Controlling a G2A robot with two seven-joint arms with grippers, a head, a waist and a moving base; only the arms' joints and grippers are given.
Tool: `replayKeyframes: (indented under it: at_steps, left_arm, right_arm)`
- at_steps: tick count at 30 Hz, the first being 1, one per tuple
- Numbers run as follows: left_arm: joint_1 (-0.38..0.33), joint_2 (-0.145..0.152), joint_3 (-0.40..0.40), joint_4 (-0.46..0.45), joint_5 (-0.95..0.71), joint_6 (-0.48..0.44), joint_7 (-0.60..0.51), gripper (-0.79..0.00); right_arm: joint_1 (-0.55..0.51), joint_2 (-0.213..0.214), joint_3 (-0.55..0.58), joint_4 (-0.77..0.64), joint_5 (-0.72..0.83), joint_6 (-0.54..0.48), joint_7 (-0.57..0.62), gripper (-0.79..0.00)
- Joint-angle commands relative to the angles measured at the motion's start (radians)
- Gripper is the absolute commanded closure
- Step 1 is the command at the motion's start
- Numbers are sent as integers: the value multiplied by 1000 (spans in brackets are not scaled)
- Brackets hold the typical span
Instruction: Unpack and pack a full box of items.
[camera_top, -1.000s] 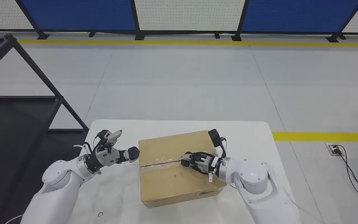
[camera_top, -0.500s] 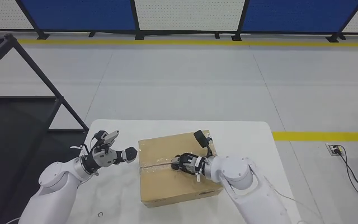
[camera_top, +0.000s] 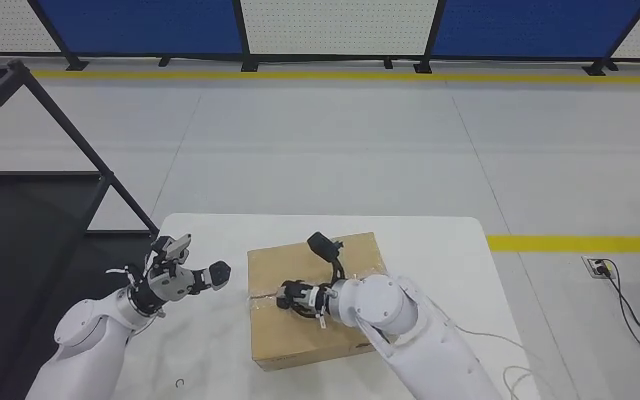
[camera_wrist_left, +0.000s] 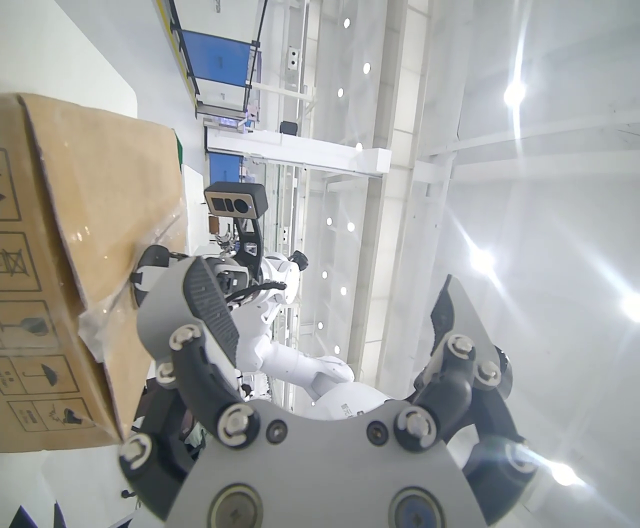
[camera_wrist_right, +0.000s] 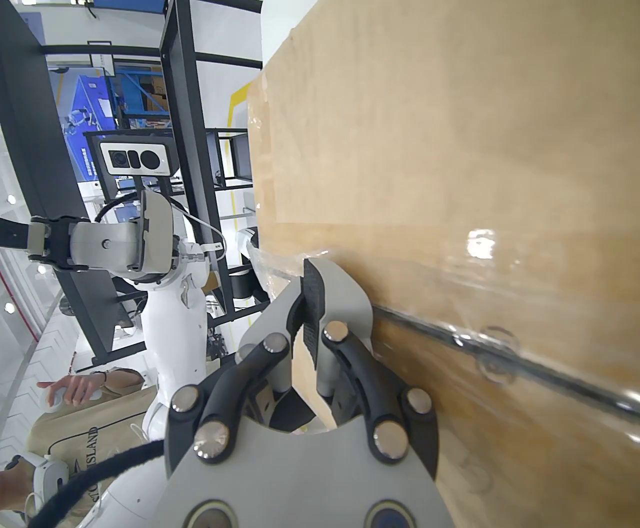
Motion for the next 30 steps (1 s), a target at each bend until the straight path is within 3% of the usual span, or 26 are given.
replayKeyframes:
  at_steps: [1,17,30]
  left_arm:
    - [9,1,-7,-2,-5,-4,0,-785]
    - [25,2,-24,12,-19,-3,-7,-785]
    - [-5,-7,14,12,0,15,2,-785]
  right_arm:
    - [18,-9,-18,16,9,-5,-9,0]
    - [125,-81,-111,191,96,-47,-41,0]
    - [62,-54,-28,118,36,-42,-45,0]
